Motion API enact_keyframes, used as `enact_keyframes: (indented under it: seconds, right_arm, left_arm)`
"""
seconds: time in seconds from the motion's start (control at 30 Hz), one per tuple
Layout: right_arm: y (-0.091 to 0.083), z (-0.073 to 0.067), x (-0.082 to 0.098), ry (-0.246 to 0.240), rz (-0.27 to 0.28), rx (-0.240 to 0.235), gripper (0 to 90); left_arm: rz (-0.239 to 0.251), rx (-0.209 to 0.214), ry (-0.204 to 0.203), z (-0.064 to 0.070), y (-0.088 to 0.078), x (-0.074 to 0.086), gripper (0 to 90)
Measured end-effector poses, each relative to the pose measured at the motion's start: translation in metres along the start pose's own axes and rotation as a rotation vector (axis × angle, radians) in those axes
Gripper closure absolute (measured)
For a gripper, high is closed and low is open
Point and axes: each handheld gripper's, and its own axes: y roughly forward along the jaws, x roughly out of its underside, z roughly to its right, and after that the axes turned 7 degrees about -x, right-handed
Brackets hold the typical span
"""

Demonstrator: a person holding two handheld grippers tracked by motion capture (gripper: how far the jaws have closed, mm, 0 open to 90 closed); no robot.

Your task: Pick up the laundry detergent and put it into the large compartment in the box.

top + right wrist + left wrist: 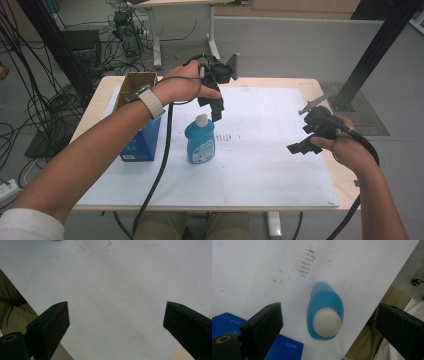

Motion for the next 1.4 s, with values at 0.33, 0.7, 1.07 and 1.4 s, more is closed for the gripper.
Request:
enact_keyframes:
  seconds: [0.33,0.7,1.07,1.4]
  right_arm:
    - [0.002,0.001,-0.002,-0.004,0.001,-0.003,6.7]
    - [0.005,0.002,-0.003,-0.003,-0.004,-0.01,6.6]
    - [0.007,0.001,-0.005,-0.007,-0.007,-0.012,6.6]
    - [0.006,0.001,-0.005,-0.004,-0.01,-0.011,6.6]
  left_arm:
    - [-0.014,0.008,-0.013,-0.003,0.007,0.003,8.0]
    - [-0.029,0.025,-0.007,-0.006,0.02,0.007,7.9]
    - [-0.043,0.023,0.001,-0.003,0.029,0.008,7.8]
    - [-0.052,0.019,0.002,0.0,0.036,0.008,7.9]
